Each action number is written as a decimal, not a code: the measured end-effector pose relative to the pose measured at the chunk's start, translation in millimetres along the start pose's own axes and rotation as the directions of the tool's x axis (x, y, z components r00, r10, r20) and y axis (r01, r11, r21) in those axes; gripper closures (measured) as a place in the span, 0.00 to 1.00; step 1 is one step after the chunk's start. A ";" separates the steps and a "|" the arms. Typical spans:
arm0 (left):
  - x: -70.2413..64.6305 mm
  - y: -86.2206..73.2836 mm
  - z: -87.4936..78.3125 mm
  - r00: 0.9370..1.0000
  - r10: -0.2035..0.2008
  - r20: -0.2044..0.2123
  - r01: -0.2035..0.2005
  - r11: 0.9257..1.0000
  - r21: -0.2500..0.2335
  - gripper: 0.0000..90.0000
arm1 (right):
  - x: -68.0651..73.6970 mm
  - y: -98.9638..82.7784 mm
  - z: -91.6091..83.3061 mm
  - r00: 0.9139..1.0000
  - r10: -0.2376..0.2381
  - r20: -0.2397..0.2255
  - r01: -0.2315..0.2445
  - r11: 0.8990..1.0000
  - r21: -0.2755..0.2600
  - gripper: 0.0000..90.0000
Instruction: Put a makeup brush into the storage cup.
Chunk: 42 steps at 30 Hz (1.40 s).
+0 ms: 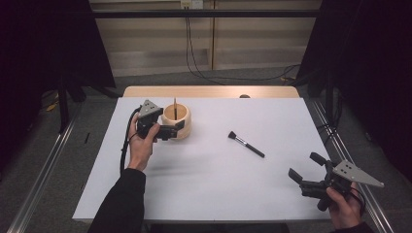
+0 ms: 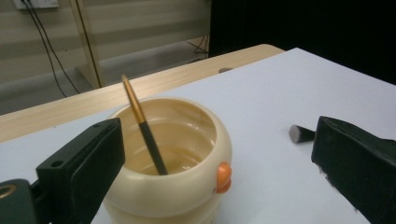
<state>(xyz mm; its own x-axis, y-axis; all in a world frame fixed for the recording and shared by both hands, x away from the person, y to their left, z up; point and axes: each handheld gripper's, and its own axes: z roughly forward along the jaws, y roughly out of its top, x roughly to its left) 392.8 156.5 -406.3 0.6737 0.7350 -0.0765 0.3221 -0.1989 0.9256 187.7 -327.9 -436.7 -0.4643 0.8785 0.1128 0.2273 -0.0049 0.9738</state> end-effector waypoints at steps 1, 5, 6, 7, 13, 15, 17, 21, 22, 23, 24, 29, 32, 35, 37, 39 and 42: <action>-0.9 -0.5 -1.7 1.000 -0.003 -0.006 0.003 1.000 -0.002 0.03 | 0.0 0.0 0.0 1.000 0.001 0.000 -0.001 1.000 0.000 0.00; -3.4 -1.3 -9.4 1.000 -0.003 -0.006 0.002 1.000 -0.011 0.03 | -0.2 -0.1 -0.2 1.000 -0.001 0.002 0.001 1.000 0.003 0.00; -4.1 -1.1 -11.4 1.000 -0.007 -0.002 0.007 1.000 -0.017 0.03 | -0.1 -0.2 -0.1 1.000 -0.002 0.000 0.002 1.000 0.003 0.00; -5.0 -1.2 -13.4 1.000 -0.010 -0.001 0.010 1.000 -0.022 0.03 | -0.2 -0.1 -0.2 1.000 -0.005 -0.002 0.005 1.000 0.004 0.00; -9.1 -2.3 -26.9 1.000 0.005 0.001 -0.005 0.999 -0.042 0.03 | 0.0 -0.1 -0.1 1.000 -0.005 0.001 0.005 1.000 0.004 0.00; -8.8 -2.8 -31.3 1.000 0.006 0.007 -0.006 0.999 -0.044 0.02 | -0.1 -0.1 -0.1 1.000 -0.007 0.000 0.007 1.000 0.004 0.00; -10.8 -4.2 -35.3 1.000 0.013 -0.003 -0.013 0.999 -0.038 0.02 | -0.1 -0.1 -0.1 1.000 -0.007 0.000 0.007 1.000 0.004 0.00; -15.2 -9.0 -43.3 1.000 0.016 -0.013 -0.016 0.999 -0.043 0.03 | -0.1 -0.1 0.0 1.000 -0.006 0.001 0.006 1.000 0.004 0.00; -15.7 -10.7 -45.1 1.000 0.018 -0.024 -0.019 0.999 -0.040 0.03 | -0.1 -0.1 0.1 1.000 -0.008 0.000 0.008 1.000 0.004 0.00; -15.6 -12.5 -46.7 1.000 0.009 -0.022 -0.010 0.999 -0.046 0.03 | 0.0 0.0 0.1 1.000 -0.007 0.001 0.007 1.000 0.004 0.00; -15.7 -14.1 -48.4 1.000 0.001 -0.024 -0.002 0.999 -0.050 0.03 | 0.2 0.0 0.1 1.000 -0.004 0.002 0.004 1.000 0.004 0.00; -16.6 -18.7 -56.1 0.999 -0.033 -0.038 0.030 0.997 -0.074 0.02 | 0.6 0.0 0.5 1.000 0.004 0.002 -0.004 1.000 0.006 0.00; -17.9 -20.7 -61.6 0.998 -0.036 -0.057 0.031 0.996 -0.085 0.02 | 0.4 -0.1 1.1 1.000 0.004 -0.002 -0.004 1.000 0.006 0.00; -18.4 -23.5 -66.9 0.998 -0.039 -0.052 0.034 0.995 -0.094 0.02 | 0.8 0.0 1.8 1.000 0.007 0.000 -0.007 1.000 0.004 0.00; -20.6 -25.7 -70.3 0.998 -0.045 -0.049 0.040 0.995 -0.095 0.02 | 0.8 0.0 2.1 1.000 0.006 -0.003 -0.006 1.000 0.007 0.00; -22.2 -28.4 -74.9 0.997 -0.055 -0.049 0.050 0.994 -0.098 0.03 | 0.8 0.0 2.1 1.000 0.002 -0.003 -0.002 1.000 0.005 0.00; -25.4 -32.4 -82.1 0.997 -0.043 -0.069 0.037 0.995 -0.089 0.02 | 0.6 0.0 2.4 1.000 0.004 -0.002 -0.004 1.000 0.004 0.00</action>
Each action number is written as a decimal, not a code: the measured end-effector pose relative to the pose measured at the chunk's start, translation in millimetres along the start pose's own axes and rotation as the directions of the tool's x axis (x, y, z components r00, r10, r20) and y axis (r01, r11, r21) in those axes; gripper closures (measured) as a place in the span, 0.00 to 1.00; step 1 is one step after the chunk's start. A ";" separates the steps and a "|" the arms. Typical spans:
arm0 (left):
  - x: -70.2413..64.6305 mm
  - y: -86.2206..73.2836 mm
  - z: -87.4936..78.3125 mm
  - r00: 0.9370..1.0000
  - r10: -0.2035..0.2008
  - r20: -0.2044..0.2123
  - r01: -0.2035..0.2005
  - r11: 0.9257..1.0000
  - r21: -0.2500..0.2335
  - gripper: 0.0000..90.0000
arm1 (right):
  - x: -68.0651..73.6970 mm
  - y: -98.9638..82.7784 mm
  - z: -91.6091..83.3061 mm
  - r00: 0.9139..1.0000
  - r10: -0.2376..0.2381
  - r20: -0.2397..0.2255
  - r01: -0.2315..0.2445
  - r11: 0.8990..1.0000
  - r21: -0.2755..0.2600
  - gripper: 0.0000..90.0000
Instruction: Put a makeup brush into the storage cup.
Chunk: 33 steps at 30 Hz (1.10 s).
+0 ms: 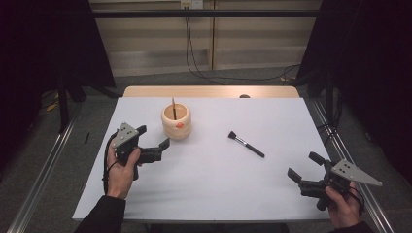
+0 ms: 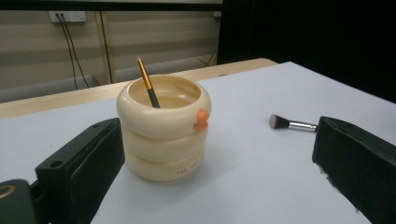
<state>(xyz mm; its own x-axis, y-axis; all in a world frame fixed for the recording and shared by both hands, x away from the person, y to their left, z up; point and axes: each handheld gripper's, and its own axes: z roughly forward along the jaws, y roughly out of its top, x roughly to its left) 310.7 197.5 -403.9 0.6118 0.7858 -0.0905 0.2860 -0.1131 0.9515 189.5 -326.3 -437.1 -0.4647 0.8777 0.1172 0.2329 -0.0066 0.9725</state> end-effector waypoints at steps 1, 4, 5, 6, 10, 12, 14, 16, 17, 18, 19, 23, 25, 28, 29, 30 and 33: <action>-0.7 -1.0 -2.4 1.000 -0.006 -0.003 0.006 1.000 0.000 0.02 | -0.5 -0.1 -0.2 1.000 -0.007 0.000 0.007 1.000 0.004 0.00; -3.5 -3.0 -8.4 1.000 0.000 0.010 0.001 1.000 -0.012 0.02 | -0.4 -0.1 0.1 1.000 -0.002 0.002 0.002 1.000 0.004 0.00; -4.6 -3.6 -10.8 1.000 0.018 0.004 -0.018 1.000 -0.003 0.02 | -0.4 -0.1 0.2 1.000 -0.004 0.002 0.004 1.000 0.004 0.00; -6.2 -4.7 -12.7 0.999 0.033 0.011 -0.033 0.999 -0.006 0.02 | -0.4 0.0 0.2 1.000 -0.005 -0.001 0.005 1.000 0.006 0.00; -10.4 -10.6 -20.8 0.999 0.046 0.019 -0.046 0.999 0.005 0.02 | -0.5 -0.2 0.2 1.000 -0.005 0.003 0.005 1.000 0.005 0.00; -10.8 -13.1 -25.1 0.999 0.026 0.025 -0.026 1.000 -0.005 0.02 | -0.8 -0.3 0.1 1.000 -0.007 0.003 0.007 1.000 0.004 0.00; -11.9 -14.7 -28.5 1.000 0.015 0.026 -0.014 1.000 -0.024 0.02 | -0.8 -0.3 0.2 1.000 -0.009 0.001 0.009 1.000 0.004 0.00; -15.8 -15.8 -32.1 1.000 0.025 0.003 -0.025 0.999 -0.024 0.02 | -0.8 -0.3 0.6 1.000 -0.009 0.001 0.009 1.000 0.005 0.00; -17.0 -16.3 -33.6 0.999 0.031 0.022 -0.030 0.999 -0.023 0.02 | -0.8 -0.2 0.6 1.000 -0.011 0.000 0.011 1.000 0.007 0.00; -19.3 -17.1 -35.2 0.999 0.030 0.021 -0.030 0.999 -0.027 0.02 | -0.7 -0.3 0.6 1.000 -0.010 -0.001 0.010 1.000 0.008 0.00; -20.3 -18.0 -37.1 0.999 0.038 0.021 -0.037 0.999 -0.029 0.02 | -0.7 -0.3 0.6 1.000 -0.010 -0.001 0.010 1.000 0.007 0.00; -23.4 -24.3 -44.0 0.999 0.039 0.014 -0.039 0.999 -0.021 0.02 | -0.6 -0.4 0.4 1.000 -0.008 0.002 0.008 1.000 0.005 0.00; -25.4 -28.4 -46.7 0.999 0.032 0.013 -0.032 0.999 -0.019 0.02 | -0.7 -0.4 0.4 1.000 -0.008 0.003 0.008 1.000 0.006 0.00; -29.0 -33.8 -48.6 0.999 0.038 -0.005 -0.038 0.999 -0.025 0.02 | -0.6 -0.4 0.6 1.000 -0.006 0.000 0.006 1.000 0.009 0.00; -29.4 -34.9 -49.3 1.000 0.030 0.003 -0.030 0.999 -0.021 0.02 | -0.7 -0.3 0.7 1.000 -0.008 0.000 0.008 1.000 0.009 0.00; -29.4 -35.5 -49.7 1.000 0.017 0.015 -0.017 1.000 -0.026 0.01 | -0.8 -0.2 0.6 1.000 -0.010 0.001 0.010 1.000 0.006 0.00; -30.3 -36.9 -54.3 1.000 0.020 0.006 -0.020 0.999 -0.037 0.02 | -1.0 -0.4 0.3 1.000 -0.012 0.000 0.012 1.000 0.006 0.00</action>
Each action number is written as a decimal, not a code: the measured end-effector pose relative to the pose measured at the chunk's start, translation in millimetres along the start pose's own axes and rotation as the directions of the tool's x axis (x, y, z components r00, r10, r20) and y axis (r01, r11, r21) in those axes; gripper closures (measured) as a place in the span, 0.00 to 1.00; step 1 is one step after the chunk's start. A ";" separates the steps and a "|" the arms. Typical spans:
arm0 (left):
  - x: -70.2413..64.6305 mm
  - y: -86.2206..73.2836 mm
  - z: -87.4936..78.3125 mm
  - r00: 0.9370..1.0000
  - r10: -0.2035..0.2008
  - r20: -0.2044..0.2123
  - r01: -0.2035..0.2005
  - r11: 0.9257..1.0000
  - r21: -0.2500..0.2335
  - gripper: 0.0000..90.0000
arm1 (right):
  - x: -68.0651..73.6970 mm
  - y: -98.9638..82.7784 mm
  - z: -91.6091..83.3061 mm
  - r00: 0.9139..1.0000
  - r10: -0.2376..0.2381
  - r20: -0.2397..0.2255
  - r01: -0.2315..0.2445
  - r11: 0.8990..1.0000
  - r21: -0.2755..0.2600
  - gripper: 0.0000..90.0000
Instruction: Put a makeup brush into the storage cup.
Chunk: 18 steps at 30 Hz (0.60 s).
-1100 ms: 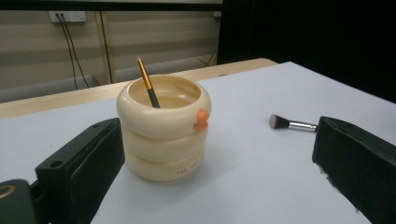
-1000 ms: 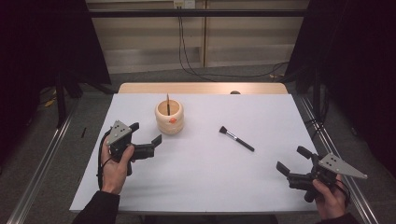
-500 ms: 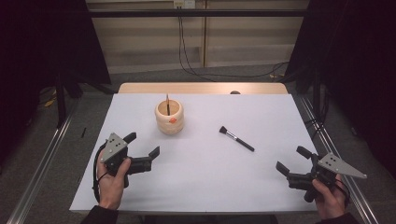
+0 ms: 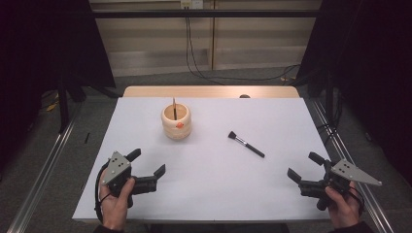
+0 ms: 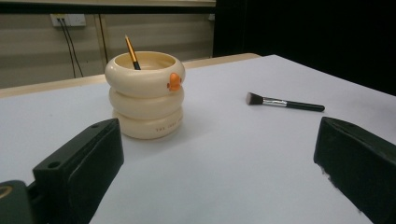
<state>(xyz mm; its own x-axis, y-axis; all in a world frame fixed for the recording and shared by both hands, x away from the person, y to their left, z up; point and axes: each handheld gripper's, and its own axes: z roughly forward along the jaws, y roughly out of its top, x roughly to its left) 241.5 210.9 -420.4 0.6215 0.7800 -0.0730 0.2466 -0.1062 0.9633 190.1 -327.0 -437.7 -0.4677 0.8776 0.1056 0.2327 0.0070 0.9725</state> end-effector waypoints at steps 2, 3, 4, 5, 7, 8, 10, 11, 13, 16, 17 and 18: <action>1.2 -2.6 -2.7 1.000 -0.013 -0.003 0.013 1.000 -0.008 0.02 | -0.6 -0.1 -0.3 1.000 0.002 0.000 -0.002 1.000 0.001 0.00; 1.6 -4.0 -3.4 1.000 -0.008 -0.018 0.008 1.000 -0.006 0.02 | -0.7 -0.1 -0.6 1.000 0.003 -0.003 -0.003 1.000 0.002 0.00; 2.2 -5.6 -3.8 1.000 -0.009 -0.020 0.009 1.000 -0.002 0.02 | -0.3 -0.3 -0.6 1.000 0.003 -0.003 -0.002 1.000 0.002 0.00; 3.1 -7.2 -4.0 1.000 -0.012 -0.016 0.012 1.000 0.001 0.02 | -0.2 -0.2 -0.7 1.000 0.002 -0.005 -0.002 1.000 0.003 0.00; 3.9 -9.5 -3.2 1.000 -0.011 -0.015 0.011 1.000 0.007 0.02 | -0.1 0.1 -0.6 1.000 -0.003 -0.006 0.003 1.000 0.003 0.00; 4.5 -9.5 -3.6 1.000 -0.009 -0.016 0.009 1.000 0.013 0.02 | 0.3 0.0 -0.6 1.000 -0.001 -0.009 0.001 1.000 0.007 0.00; 5.0 -9.4 -6.0 1.000 -0.008 -0.023 0.008 1.000 0.006 0.02 | 0.3 0.3 -0.3 1.000 0.000 -0.013 0.000 1.000 0.007 0.00; 5.0 -9.8 -6.8 1.000 -0.012 -0.018 0.012 1.000 0.002 0.02 | 0.3 0.2 -0.2 1.000 0.000 -0.013 0.000 1.000 0.008 0.00; 4.5 -11.1 -8.7 0.999 -0.011 -0.030 0.011 1.000 0.012 0.02 | 0.2 0.3 -0.2 1.000 0.000 -0.014 0.000 1.000 0.008 0.00; 2.1 -12.5 -8.2 1.000 -0.014 -0.014 0.014 1.000 0.006 0.02 | 0.5 0.6 -0.7 1.000 0.010 -0.015 -0.010 1.000 0.006 0.00; 2.2 -12.7 -8.6 1.000 -0.007 -0.018 0.007 1.000 0.014 0.02 | 0.4 0.8 -0.7 1.000 0.009 -0.016 -0.009 1.000 0.004 0.00; 1.9 -13.3 -8.6 1.000 -0.012 -0.017 0.012 1.000 0.009 0.02 | 0.2 1.1 -0.7 1.000 0.009 -0.016 -0.009 1.000 0.004 0.00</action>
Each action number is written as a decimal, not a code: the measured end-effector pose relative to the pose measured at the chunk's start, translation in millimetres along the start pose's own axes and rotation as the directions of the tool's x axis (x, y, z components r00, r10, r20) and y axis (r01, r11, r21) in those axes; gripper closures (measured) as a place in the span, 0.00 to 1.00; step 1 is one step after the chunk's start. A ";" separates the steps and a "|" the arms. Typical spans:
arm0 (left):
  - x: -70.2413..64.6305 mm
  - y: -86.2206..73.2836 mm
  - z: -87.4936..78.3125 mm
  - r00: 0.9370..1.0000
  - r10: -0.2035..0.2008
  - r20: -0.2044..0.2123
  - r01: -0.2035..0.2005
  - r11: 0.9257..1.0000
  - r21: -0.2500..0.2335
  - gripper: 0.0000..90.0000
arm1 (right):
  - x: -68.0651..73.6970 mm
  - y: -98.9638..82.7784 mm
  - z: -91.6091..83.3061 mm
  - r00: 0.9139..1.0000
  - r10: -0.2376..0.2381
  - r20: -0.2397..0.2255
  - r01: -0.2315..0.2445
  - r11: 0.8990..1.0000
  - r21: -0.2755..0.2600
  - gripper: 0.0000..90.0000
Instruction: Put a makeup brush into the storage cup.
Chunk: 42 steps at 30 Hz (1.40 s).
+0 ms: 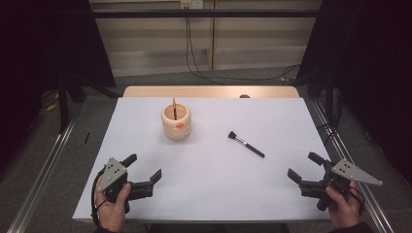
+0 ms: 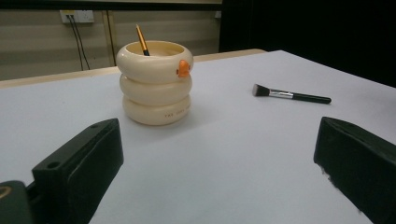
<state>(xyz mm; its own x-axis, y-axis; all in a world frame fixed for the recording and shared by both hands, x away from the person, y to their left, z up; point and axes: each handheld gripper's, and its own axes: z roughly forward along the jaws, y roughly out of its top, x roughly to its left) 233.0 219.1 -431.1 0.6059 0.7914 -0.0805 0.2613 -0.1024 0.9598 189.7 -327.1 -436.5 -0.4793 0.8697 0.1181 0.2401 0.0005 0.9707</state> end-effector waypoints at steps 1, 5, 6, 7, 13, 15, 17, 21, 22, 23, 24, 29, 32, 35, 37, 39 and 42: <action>-0.4 -0.6 -0.2 1.000 -0.001 0.005 0.001 1.000 0.002 0.02 | -0.1 0.4 0.7 1.000 -0.002 -0.003 0.002 1.000 -0.002 0.00; -2.2 -1.3 -2.9 1.000 0.007 0.013 -0.007 1.000 0.001 0.02 | 0.7 0.9 3.9 1.000 -0.005 -0.008 0.005 1.000 -0.002 0.00; -2.5 -1.4 -3.4 1.000 0.007 0.014 -0.007 1.000 0.001 0.02 | 0.6 1.0 4.6 1.000 -0.003 -0.008 0.003 1.000 -0.004 0.00; -2.7 -1.6 -3.7 1.000 0.009 0.016 -0.009 1.000 0.001 0.02 | 1.0 1.2 5.1 1.000 0.001 -0.009 -0.001 1.000 -0.005 0.00; -4.7 -2.3 -3.5 1.000 0.011 0.016 -0.011 1.000 0.006 0.02 | -2.3 4.7 9.6 1.000 -0.019 0.001 0.019 1.000 -0.001 0.00; -4.4 -2.0 -3.7 1.000 0.011 0.012 -0.011 1.000 0.001 0.02 | -2.7 5.9 13.6 1.000 -0.019 0.004 0.019 1.000 -0.003 0.00; -4.7 -2.0 -4.0 1.000 0.012 0.017 -0.012 1.000 0.001 0.02 | -3.5 8.8 17.7 1.000 -0.023 -0.005 0.023 1.000 0.000 0.00; -6.0 -2.8 -5.1 1.000 0.012 0.014 -0.012 1.000 0.001 0.02 | -6.4 15.7 27.1 0.999 -0.038 -0.001 0.038 0.999 -0.003 0.00; -5.6 -3.1 -5.6 1.000 0.008 0.014 -0.008 1.000 0.000 0.02 | -7.0 17.0 29.7 0.999 -0.041 -0.008 0.041 0.999 0.003 0.00; -5.2 -3.3 -5.5 1.000 0.006 0.016 -0.006 1.000 -0.002 0.02 | -7.0 18.1 32.4 0.999 -0.046 -0.007 0.046 0.999 0.005 0.00; -5.0 -3.4 -5.5 1.000 0.009 0.017 -0.009 1.000 0.000 0.02 | -7.5 19.2 34.6 0.998 -0.055 -0.011 0.055 0.998 0.008 0.00; -5.5 -3.1 -5.9 0.999 0.012 0.030 -0.012 1.000 -0.006 0.02 | -6.2 24.1 45.0 0.997 -0.073 -0.024 0.073 0.997 0.006 0.00; -6.1 -3.3 -6.1 1.000 0.013 0.024 -0.013 1.000 -0.001 0.02 | -5.3 27.3 51.1 0.996 -0.079 -0.026 0.080 0.997 0.007 0.00; -5.9 -3.2 -6.3 0.999 0.012 0.030 -0.012 1.000 -0.006 0.02 | -5.8 29.9 57.2 0.995 -0.089 -0.038 0.089 0.996 0.019 0.01; -6.7 -3.4 -6.4 0.999 0.007 0.032 -0.007 1.000 -0.005 0.02 | -5.4 31.9 61.5 0.994 -0.107 -0.038 0.107 0.994 0.022 0.01; -7.3 -3.2 -7.1 1.000 0.010 0.026 -0.009 1.000 -0.007 0.02 | -3.9 34.8 66.6 0.993 -0.105 -0.048 0.106 0.994 0.028 0.00; -8.4 -2.8 -7.1 0.999 0.014 0.034 -0.014 1.000 -0.012 0.02 | -1.8 37.5 75.5 0.990 -0.122 -0.066 0.125 0.992 0.030 0.01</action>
<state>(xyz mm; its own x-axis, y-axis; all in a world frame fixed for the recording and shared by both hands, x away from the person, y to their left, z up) 221.9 217.1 -431.2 0.6346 0.7691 -0.0760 0.2439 -0.1061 0.9640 263.3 -291.4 -416.1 -0.5598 0.8285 0.0119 0.2037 0.1236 0.9712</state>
